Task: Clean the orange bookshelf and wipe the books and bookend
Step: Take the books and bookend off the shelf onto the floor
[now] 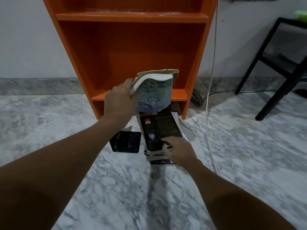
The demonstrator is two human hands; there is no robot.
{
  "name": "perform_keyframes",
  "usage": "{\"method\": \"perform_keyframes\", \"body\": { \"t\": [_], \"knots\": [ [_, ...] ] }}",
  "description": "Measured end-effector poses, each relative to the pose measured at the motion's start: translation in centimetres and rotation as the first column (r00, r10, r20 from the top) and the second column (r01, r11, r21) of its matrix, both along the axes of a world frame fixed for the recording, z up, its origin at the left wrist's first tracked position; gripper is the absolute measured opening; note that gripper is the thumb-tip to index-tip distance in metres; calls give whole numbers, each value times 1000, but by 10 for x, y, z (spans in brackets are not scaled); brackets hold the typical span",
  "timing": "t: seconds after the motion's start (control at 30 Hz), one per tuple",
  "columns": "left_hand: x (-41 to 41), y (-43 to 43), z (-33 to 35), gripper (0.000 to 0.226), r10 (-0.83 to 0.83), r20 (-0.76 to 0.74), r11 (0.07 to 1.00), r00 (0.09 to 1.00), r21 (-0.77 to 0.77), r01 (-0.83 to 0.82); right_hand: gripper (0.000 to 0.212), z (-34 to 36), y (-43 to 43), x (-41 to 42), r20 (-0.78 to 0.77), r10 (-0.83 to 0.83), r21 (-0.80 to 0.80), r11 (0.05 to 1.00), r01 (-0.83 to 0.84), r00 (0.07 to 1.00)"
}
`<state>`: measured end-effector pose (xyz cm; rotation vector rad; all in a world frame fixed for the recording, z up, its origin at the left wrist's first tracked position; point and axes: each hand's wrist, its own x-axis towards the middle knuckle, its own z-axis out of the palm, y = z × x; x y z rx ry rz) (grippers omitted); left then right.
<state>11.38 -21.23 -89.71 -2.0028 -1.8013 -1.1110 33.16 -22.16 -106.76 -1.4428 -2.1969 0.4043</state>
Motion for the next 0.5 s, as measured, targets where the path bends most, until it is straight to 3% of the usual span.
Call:
{"method": "perform_keyframes", "body": {
  "t": [0.07, 0.1, 0.13, 0.17, 0.2, 0.23, 0.3, 0.37, 0.5],
  "knots": [
    [3, 1, -2, 28, -5, 0, 1000, 1000, 9, 5, 27, 16, -1, 1, -241, -222, -65, 975, 212, 945],
    [5, 3, -3, 28, -2, -1, 1000, 1000, 17, 2, 26, 27, 1, 0, -394, -335, -177, 942, 287, 856],
    [6, 4, -4, 28, -5, -7, 1000, 1000, 23, 5, 29, 39, 8, 0, -560, -442, -347, 893, 286, 701],
    [7, 6, -5, 28, -14, -19, 1000, 1000, 28, 15, 40, 52, 15, 1, -690, -536, -530, 832, 165, 487],
    [8, 7, -6, 28, -27, -36, 999, 999, 33, 29, 55, 65, 23, 3, -748, -607, -641, 765, -57, 267],
    [9, 9, -8, 29, -42, -55, 998, 998, 37, 44, 71, 77, 29, 5, -761, -643, -638, 715, -286, 88],
    [13, 8, -13, 30, -95, -116, 994, 989, 47, 101, 97, 100, 40, 11, -754, -646, -490, 672, -555, -117],
    [17, 2, -19, 29, -186, -221, 975, 958, 83, 208, 98, 119, 49, 15, -753, -644, -441, 647, -622, -135],
    [20, -11, -46, 36, -268, -402, 947, 875, 57, 316, 60, 130, 68, 25, -733, -671, -620, 588, -519, 115]
  ]
}}
